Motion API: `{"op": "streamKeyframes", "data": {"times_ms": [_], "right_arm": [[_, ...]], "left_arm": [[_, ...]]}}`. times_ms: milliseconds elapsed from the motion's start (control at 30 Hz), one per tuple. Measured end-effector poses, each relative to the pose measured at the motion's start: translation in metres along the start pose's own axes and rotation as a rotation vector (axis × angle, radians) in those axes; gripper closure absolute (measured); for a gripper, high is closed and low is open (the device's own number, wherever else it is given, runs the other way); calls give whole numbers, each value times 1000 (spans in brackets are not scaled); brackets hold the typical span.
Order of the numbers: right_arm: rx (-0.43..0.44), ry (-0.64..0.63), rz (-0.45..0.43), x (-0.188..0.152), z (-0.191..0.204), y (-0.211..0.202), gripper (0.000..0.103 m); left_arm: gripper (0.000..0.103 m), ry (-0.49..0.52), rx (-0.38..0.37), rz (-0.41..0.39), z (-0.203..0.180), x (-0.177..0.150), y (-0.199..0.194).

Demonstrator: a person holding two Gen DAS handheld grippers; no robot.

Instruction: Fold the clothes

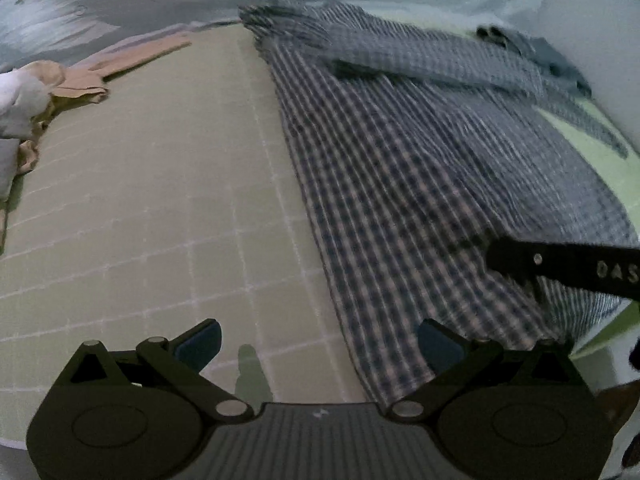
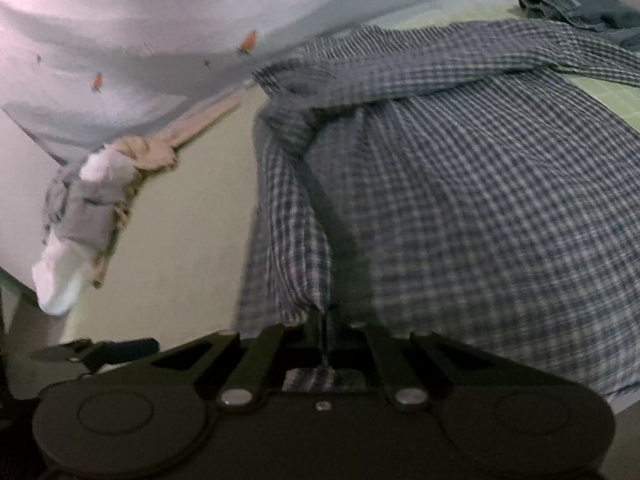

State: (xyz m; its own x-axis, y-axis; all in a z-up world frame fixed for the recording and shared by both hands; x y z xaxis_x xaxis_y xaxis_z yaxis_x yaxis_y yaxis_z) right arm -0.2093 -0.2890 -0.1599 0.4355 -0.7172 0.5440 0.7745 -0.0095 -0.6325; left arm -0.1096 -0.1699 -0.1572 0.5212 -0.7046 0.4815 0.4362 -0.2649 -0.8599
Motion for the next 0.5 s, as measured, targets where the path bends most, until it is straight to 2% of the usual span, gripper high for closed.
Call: {"op": "streamKeyframes", "data": {"times_ms": [100,267,333,400,433,467,500], "right_arm": [[-26,-28,56,1,-17,5,101],[-79,-188,153,-2,-20,20,100],[-94,-253,177,-3,-17,23,100],[-101,-309,199,-2,-12,26,94],[-93,-311,209,0,-11,27,87],[-84,-300,214,3,-12,26,75],[-92,-296,208,9,-13,27,66]], "left_arm": [[0,27,32,30,-15,-5,6],[0,49,79,64,-26,-12,15],[0,35,72,73,-25,-11,17],[0,30,65,85,-22,-8,18],[0,29,66,89,-22,-5,19],[0,27,66,93,-21,-2,20],[0,21,71,94,-20,2,21]]}}
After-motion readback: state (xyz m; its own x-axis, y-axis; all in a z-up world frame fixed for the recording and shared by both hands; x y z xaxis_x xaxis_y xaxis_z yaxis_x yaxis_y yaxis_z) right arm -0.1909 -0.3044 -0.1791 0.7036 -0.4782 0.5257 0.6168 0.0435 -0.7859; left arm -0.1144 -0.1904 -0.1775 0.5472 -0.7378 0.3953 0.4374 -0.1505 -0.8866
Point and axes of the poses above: each gripper's, at about its wrist camera, not at the fingertips, and y roughly the way its jaws point, z to its left, x to its top, the point moved 2 cm from there along y, roughly the way its jaws point, and after that the axes turned 13 degrees about x, right-handed, at the moved point
